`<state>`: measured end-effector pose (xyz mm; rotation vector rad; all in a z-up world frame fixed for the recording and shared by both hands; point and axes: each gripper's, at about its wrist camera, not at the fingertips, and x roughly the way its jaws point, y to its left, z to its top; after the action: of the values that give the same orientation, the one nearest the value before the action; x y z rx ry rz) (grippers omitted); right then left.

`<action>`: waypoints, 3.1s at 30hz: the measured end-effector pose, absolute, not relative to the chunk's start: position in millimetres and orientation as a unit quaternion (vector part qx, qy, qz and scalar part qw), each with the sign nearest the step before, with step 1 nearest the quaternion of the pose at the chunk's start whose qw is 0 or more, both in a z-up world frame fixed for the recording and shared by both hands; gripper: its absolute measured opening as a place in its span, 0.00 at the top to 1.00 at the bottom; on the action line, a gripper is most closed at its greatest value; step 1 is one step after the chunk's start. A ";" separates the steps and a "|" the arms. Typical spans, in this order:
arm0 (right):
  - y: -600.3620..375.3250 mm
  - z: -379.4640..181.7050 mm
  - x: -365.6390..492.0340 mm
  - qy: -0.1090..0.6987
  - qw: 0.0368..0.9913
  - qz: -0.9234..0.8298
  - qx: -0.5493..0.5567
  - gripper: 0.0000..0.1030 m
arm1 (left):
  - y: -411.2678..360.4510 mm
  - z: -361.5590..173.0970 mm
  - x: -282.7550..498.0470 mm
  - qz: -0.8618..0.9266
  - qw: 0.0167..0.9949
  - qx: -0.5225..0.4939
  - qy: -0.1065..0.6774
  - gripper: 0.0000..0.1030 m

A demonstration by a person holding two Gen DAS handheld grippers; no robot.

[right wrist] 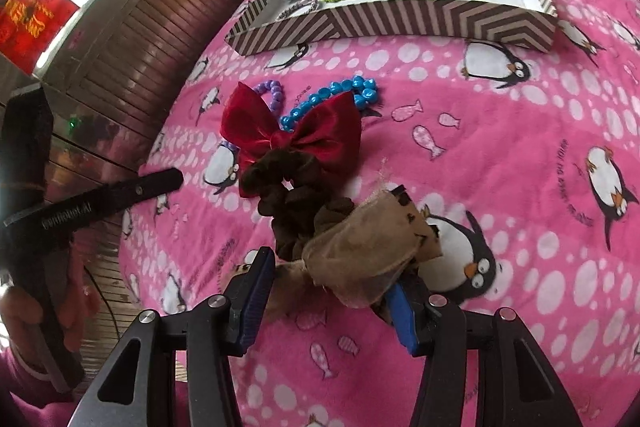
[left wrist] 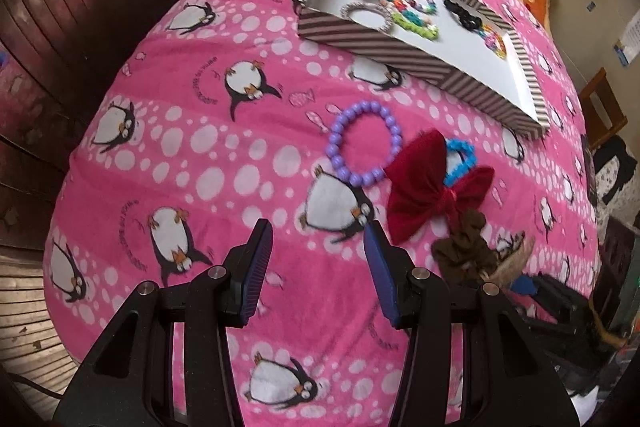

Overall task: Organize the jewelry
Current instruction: 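Grasp the purple bead bracelet with the left gripper while the right grasps the brown scrunchie, then carry the purple bracelet and brown scrunchie into the tray and open both grippers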

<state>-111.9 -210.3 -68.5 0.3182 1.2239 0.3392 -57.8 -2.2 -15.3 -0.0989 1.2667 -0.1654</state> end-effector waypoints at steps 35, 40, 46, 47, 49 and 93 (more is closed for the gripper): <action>-243.5 -52.1 -111.5 0.541 0.814 0.148 0.151 0.76 | -17.6 -38.3 -1.8 -0.104 0.817 -0.006 0.567 0.92; -250.2 -34.7 -110.3 0.525 0.825 0.150 0.143 0.79 | -12.2 -15.3 -12.2 -0.104 0.832 -0.010 0.545 0.92; -257.6 -21.2 -107.1 0.512 0.835 0.150 0.134 0.80 | -7.7 6.2 -20.2 -0.098 0.843 -0.012 0.528 0.92; -258.9 -18.4 -106.5 0.509 0.837 0.151 0.132 0.80 | -7.4 8.5 -20.3 -0.097 0.845 -0.011 0.526 0.92; -261.4 -12.2 -106.0 0.504 0.841 0.152 0.129 0.82 | -6.5 13.9 -21.6 -0.095 0.848 -0.010 0.522 0.92; -309.5 63.5 -41.8 0.405 0.898 0.086 0.146 0.83 | -97.1 88.5 27.9 -0.194 0.867 0.074 0.454 0.92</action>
<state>-41.8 -309.5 63.5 0.3017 0.8397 0.1786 27.9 -97.1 88.5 0.1554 0.9501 -0.4070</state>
